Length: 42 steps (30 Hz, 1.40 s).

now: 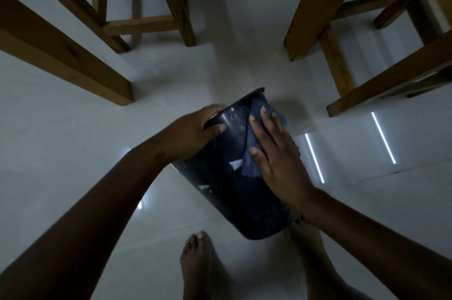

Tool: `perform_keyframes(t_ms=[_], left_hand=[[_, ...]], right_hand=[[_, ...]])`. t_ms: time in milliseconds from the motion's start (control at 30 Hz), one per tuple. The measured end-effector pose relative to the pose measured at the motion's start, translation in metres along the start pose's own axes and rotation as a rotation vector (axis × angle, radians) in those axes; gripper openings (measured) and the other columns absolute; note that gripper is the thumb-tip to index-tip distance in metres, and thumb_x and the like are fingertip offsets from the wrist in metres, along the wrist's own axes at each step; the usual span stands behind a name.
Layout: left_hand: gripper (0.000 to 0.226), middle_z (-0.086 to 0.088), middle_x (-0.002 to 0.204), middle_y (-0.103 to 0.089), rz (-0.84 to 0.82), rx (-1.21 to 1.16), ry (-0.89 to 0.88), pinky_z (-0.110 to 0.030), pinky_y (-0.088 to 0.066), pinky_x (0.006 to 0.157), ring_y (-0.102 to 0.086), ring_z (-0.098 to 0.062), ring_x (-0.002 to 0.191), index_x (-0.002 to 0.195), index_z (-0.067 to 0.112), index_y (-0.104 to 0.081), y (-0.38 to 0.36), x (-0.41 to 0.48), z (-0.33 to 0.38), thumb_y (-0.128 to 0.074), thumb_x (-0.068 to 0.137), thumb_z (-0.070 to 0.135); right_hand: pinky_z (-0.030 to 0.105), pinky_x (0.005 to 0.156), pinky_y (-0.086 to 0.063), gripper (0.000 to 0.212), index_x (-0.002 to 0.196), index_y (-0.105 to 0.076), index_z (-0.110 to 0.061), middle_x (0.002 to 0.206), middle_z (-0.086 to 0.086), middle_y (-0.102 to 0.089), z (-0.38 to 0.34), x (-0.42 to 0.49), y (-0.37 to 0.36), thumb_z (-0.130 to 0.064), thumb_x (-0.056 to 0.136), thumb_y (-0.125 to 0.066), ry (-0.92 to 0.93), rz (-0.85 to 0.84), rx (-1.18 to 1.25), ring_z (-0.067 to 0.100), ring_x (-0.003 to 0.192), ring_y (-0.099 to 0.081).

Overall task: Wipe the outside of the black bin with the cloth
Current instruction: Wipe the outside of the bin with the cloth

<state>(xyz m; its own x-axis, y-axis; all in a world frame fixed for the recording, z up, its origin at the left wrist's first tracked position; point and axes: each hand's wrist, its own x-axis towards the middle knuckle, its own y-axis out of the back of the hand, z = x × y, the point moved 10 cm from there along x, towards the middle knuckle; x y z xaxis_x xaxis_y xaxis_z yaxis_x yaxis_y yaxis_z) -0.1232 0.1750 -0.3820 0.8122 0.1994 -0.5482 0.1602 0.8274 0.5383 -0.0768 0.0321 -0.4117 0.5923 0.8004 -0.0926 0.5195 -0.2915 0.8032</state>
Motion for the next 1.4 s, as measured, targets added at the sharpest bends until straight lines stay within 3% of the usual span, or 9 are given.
perform_keyframes(t_ms=[100, 200, 333, 500, 700, 900, 1000, 1200, 1400], left_hand=[[0.032, 0.0, 0.081, -0.067, 0.273, 0.217, 0.024, -0.036, -0.052, 0.072, -0.065, -0.026, 0.079, 0.092, 0.026, -0.052, 0.007, -0.014, -0.016, -0.032, 0.097, 0.051], [0.033, 0.004, 0.072, -0.061, 0.373, 0.245, -0.002, -0.031, -0.044, 0.065, -0.062, -0.024, 0.071, 0.08, 0.029, -0.045, 0.006, -0.007, -0.003, -0.03, 0.098, 0.052], [0.035, -0.002, 0.077, -0.064, 0.378, 0.216, -0.061, -0.03, -0.039, 0.064, -0.06, -0.026, 0.073, 0.086, 0.022, -0.051, 0.008, 0.007, 0.011, -0.032, 0.099, 0.048], [0.036, 0.001, 0.074, -0.062, 0.369, 0.185, -0.042, -0.034, -0.047, 0.067, -0.061, -0.024, 0.071, 0.078, 0.026, -0.046, 0.006, 0.009, 0.009, -0.029, 0.099, 0.05], [0.039, -0.002, 0.074, -0.064, 0.396, 0.181, -0.028, -0.034, -0.046, 0.066, -0.061, -0.024, 0.07, 0.082, 0.024, -0.049, 0.007, 0.002, -0.004, -0.027, 0.098, 0.052], [0.04, 0.001, 0.072, -0.063, 0.407, 0.195, -0.003, -0.032, -0.042, 0.064, -0.06, -0.021, 0.069, 0.078, 0.026, -0.048, 0.008, 0.007, 0.002, -0.027, 0.099, 0.053], [0.041, 0.0, 0.072, -0.064, 0.401, 0.191, 0.0, -0.034, -0.047, 0.065, -0.061, -0.023, 0.069, 0.08, 0.022, -0.049, 0.006, 0.008, 0.005, -0.028, 0.098, 0.052], [0.021, 0.008, 0.102, -0.067, 0.076, -0.169, -0.016, -0.025, -0.051, 0.079, -0.064, -0.008, 0.093, 0.115, 0.029, -0.053, -0.003, 0.003, -0.009, -0.041, 0.099, 0.038], [0.022, 0.006, 0.071, -0.063, 0.295, 0.015, -0.029, -0.026, -0.047, 0.061, -0.063, -0.011, 0.069, 0.09, 0.03, -0.053, 0.0, -0.009, -0.015, -0.037, 0.099, 0.043]], right_hand=[[0.047, 0.115, -0.02, 0.063, 0.151, -0.005, -0.03, 0.161, -0.002, 0.0, 0.017, -0.012, 0.0, -0.057, 0.096, -0.017, -0.135, 0.012, 0.04, 0.02, 0.148, -0.003], [0.053, 0.113, -0.017, 0.068, 0.151, 0.0, -0.026, 0.161, 0.004, 0.004, -0.007, -0.049, -0.019, -0.05, 0.093, -0.026, -0.022, -0.048, -0.271, 0.03, 0.146, -0.003], [0.054, 0.114, -0.01, 0.065, 0.15, -0.005, -0.028, 0.16, 0.002, 0.005, -0.028, -0.035, -0.024, -0.047, 0.093, -0.027, 0.207, -0.081, -0.422, 0.031, 0.146, -0.001], [0.054, 0.112, -0.026, 0.056, 0.15, -0.012, -0.023, 0.16, 0.005, -0.011, 0.01, -0.025, 0.005, -0.047, 0.1, -0.01, -0.077, -0.006, -0.197, 0.027, 0.147, -0.009], [0.053, 0.113, -0.009, 0.065, 0.15, -0.007, -0.028, 0.16, 0.001, 0.009, -0.03, -0.047, -0.028, -0.047, 0.092, -0.029, 0.256, -0.088, -0.457, 0.033, 0.145, -0.008], [0.053, 0.113, -0.021, 0.055, 0.15, -0.008, -0.03, 0.16, -0.002, -0.005, 0.011, -0.043, 0.0, -0.049, 0.099, -0.014, -0.065, -0.027, -0.203, 0.025, 0.147, -0.005], [0.056, 0.109, -0.018, 0.057, 0.149, -0.009, -0.028, 0.161, 0.0, 0.003, -0.014, -0.059, -0.025, -0.046, 0.097, -0.022, 0.114, -0.125, -0.355, 0.032, 0.145, -0.007], [0.042, 0.118, -0.006, 0.068, 0.151, -0.002, -0.027, 0.158, -0.009, -0.003, -0.005, -0.012, 0.01, -0.051, 0.094, -0.031, -0.018, -0.028, -0.003, 0.01, 0.147, 0.004], [0.045, 0.116, -0.016, 0.063, 0.151, -0.006, -0.025, 0.161, 0.001, -0.002, 0.012, -0.029, 0.009, -0.051, 0.097, -0.024, -0.058, -0.016, -0.147, 0.019, 0.147, -0.004]])
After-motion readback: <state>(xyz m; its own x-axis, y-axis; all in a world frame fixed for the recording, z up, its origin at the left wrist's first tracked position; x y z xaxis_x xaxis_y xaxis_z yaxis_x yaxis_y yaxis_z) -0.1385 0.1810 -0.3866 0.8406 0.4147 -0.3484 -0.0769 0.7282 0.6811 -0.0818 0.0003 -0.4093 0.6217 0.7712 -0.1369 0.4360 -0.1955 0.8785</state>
